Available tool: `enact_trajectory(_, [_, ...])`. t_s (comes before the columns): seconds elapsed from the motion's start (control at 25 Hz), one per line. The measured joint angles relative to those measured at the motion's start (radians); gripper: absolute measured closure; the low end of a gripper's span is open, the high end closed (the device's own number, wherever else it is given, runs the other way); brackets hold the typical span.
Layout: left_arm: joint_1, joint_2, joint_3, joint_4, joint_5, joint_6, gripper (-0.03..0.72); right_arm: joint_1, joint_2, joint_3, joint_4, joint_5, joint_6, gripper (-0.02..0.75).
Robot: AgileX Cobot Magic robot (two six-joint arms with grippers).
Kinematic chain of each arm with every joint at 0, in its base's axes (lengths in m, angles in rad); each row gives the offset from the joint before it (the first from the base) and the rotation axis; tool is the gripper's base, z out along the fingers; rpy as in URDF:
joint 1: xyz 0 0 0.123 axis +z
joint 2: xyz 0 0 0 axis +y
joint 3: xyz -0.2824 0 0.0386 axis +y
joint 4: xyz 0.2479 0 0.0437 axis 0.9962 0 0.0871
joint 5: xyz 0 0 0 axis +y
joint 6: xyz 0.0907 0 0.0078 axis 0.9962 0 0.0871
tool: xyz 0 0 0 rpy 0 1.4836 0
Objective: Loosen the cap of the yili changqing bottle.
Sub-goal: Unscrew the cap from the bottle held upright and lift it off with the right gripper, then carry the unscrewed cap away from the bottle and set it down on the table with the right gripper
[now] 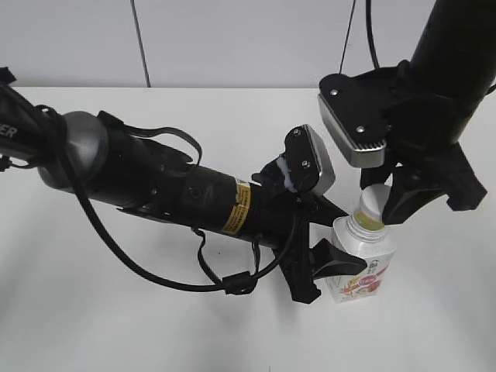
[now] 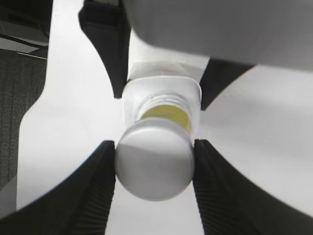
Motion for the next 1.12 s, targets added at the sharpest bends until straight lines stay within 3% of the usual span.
enact_trajectory(0.16, [0.0, 0.0, 0.0, 0.0, 0.0, 0.0, 0.252, 0.0, -0.057, 0.0, -0.096, 0.001, 0.127, 0.352])
enact_trajectory(0.36, [0.0, 0.0, 0.0, 0.0, 0.0, 0.0, 0.252, -0.001, -0.096, 0.0, -0.211, 0.002, 0.427, 0.352])
enact_trajectory(0.56, [0.0, 0.0, 0.0, 0.0, 0.0, 0.0, 0.252, -0.031, -0.097, -0.001, -0.223, 0.003, 0.765, 0.352])
enact_trajectory(0.72, [0.0, 0.0, 0.0, 0.0, 0.005, 0.0, 0.252, -0.152, -0.097, -0.001, -0.202, 0.004, 0.986, 0.352])
enact_trajectory(0.92, [0.004, -0.001, 0.0, -0.01, 0.018, -0.004, 0.252, -0.312, -0.097, -0.001, -0.109, -0.069, 1.051, 0.352])
enact_trajectory(1.12, [0.057, -0.001, 0.0, -0.047, 0.028, -0.004, 0.252, -0.35, -0.083, -0.001, -0.092, -0.16, 1.142, 0.352])
